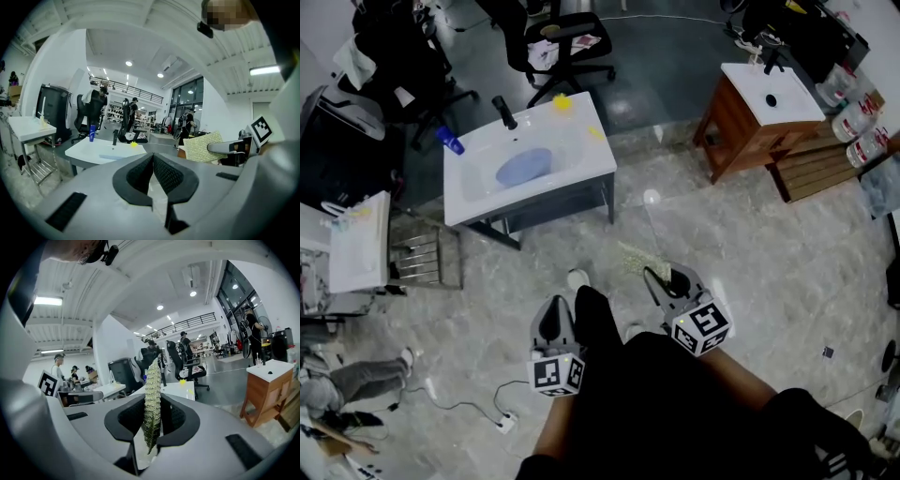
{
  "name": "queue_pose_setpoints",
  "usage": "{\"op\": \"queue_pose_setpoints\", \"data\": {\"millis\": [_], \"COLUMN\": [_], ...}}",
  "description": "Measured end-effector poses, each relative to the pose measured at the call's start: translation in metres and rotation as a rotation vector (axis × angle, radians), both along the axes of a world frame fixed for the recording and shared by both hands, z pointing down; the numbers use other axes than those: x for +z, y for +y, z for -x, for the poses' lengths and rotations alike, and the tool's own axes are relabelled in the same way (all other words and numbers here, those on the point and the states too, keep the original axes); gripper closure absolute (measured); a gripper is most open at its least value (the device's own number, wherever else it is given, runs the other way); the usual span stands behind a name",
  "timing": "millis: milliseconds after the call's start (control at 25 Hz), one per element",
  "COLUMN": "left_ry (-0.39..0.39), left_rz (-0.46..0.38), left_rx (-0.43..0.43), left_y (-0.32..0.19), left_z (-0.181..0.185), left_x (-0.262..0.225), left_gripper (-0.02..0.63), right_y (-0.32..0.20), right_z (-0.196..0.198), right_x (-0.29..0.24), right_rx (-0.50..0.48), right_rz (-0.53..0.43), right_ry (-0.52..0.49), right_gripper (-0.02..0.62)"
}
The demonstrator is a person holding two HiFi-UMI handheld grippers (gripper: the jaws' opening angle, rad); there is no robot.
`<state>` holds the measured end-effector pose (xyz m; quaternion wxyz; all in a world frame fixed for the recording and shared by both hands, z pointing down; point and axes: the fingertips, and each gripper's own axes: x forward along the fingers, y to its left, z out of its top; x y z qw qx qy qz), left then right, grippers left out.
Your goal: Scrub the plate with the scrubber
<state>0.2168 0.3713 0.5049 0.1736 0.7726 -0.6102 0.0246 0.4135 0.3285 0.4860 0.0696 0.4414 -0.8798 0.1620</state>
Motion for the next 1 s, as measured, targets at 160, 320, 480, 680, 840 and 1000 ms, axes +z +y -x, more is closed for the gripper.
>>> {"op": "queue_pose_setpoints", "data": {"millis": [160, 320, 480, 680, 840, 1000], "left_ry": [0.014, 0.033, 0.043, 0.026, 0.037, 0.070], "left_rz": [-0.006, -0.008, 0.010, 0.038, 0.080, 0.098], "left_rx": [0.034, 0.042, 0.038, 0.038, 0.008, -0.024], "left_y": [-0.051, -0.108, -0.158, -0.211, -0.249, -0.281], "left_z": [0.008, 0.031, 0.062, 0.109, 0.147, 0.183], "left_x": [0.008, 0.008, 0.010, 0.019, 0.031, 0.041], "left_gripper": [0.603, 0.603, 0.603, 0.603, 0.603, 0.603], "right_y": [-0.041, -0.096, -0.152, -0.204, -0.241, -0.270], "right_z": [0.008, 0.034, 0.066, 0.106, 0.137, 0.167], "right_x": [0.002, 0.005, 0.007, 0.012, 0.015, 0.013], "right_rx": [0.024, 0.022, 0.020, 0.014, 0.014, 0.004], "right_rz": [0.005, 0.022, 0.042, 0.068, 0.078, 0.075], "right_ry": [0.027, 0.039, 0.038, 0.046, 0.072, 0.111], "right_gripper": [0.534, 0.534, 0.534, 0.534, 0.534, 0.534]}}
